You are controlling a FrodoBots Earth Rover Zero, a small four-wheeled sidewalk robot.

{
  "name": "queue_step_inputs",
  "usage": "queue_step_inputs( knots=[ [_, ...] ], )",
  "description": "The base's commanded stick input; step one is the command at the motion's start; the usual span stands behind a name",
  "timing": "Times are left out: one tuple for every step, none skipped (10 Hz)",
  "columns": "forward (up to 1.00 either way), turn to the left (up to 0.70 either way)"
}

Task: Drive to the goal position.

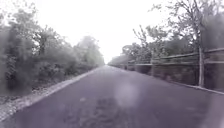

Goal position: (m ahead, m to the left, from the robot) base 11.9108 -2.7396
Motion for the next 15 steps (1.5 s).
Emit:
queue_step_inputs(
  knots=[
    [0.7,0.0],
    [0.7,0.0],
    [0.7,0.0],
    [0.7,0.0],
    [0.7,0.0],
    [0.7,0.0],
    [0.7,0.0],
    [0.7,0.0],
    [0.7,0.0],
    [0.7,0.0],
    [0.7,0.0],
    [0.7,0.0],
    [0.7,0.0],
    [0.7,0.0],
    [0.7,0.0]
  ],
)
